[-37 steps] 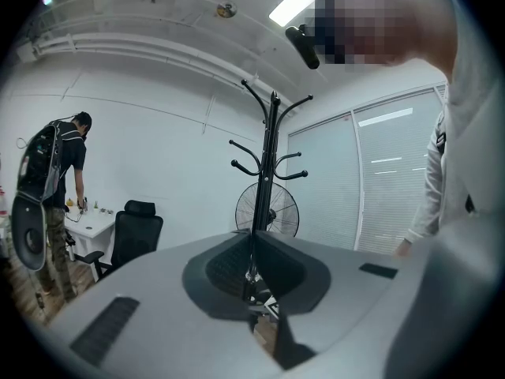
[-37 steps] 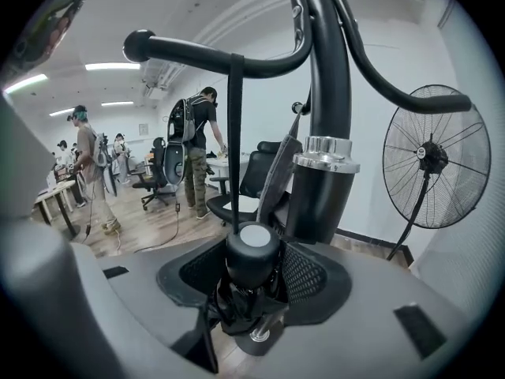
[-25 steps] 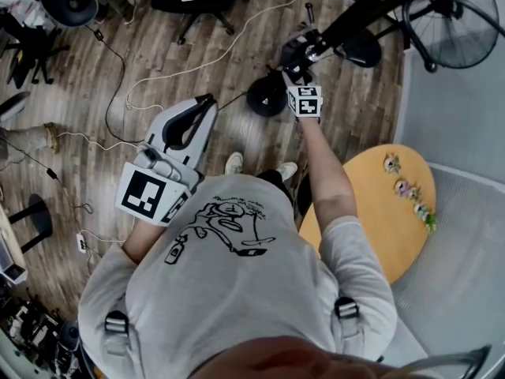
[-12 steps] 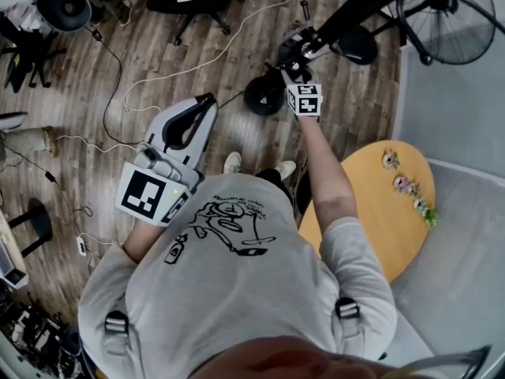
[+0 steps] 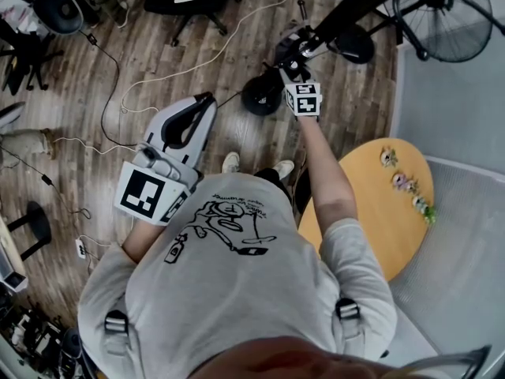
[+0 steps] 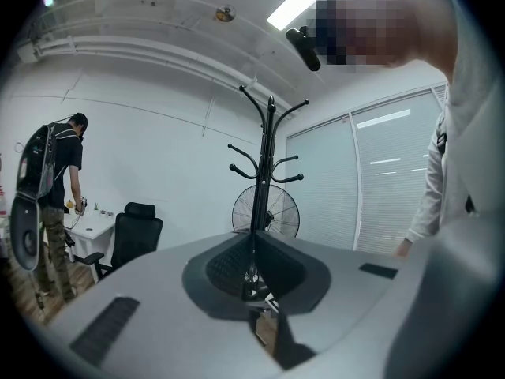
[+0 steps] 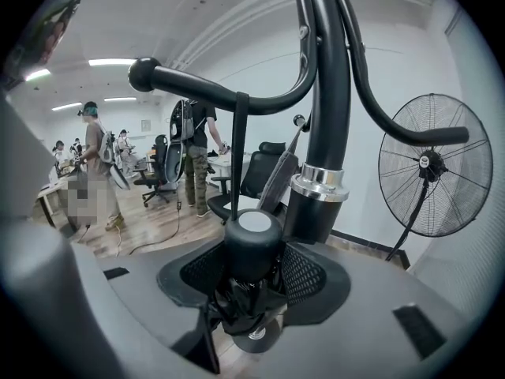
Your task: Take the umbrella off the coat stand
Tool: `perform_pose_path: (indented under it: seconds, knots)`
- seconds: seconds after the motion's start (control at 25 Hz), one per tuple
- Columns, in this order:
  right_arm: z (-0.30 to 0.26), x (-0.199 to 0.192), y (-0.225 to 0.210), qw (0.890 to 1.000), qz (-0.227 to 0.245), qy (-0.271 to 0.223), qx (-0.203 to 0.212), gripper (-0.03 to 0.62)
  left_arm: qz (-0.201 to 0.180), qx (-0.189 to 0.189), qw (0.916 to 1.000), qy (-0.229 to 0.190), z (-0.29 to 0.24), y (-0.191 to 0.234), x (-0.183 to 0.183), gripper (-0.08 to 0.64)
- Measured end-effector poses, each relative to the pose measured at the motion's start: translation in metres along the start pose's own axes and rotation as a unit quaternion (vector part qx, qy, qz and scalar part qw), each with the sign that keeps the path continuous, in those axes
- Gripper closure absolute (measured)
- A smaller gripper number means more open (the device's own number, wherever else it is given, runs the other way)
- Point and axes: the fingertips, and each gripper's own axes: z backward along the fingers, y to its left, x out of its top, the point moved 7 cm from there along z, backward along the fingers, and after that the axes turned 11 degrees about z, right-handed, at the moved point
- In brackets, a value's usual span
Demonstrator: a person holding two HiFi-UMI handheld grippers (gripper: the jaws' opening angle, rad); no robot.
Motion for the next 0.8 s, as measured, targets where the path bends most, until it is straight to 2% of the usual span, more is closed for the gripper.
perform_pose_path:
  seconds: [0.8]
  knots:
    - [0.023,0.012,0.008,1.0,0.001,0.004,0.0,0.37,-0.003,-0.005,1.0,-0.006,0.01,-0.006,0.001,0.538]
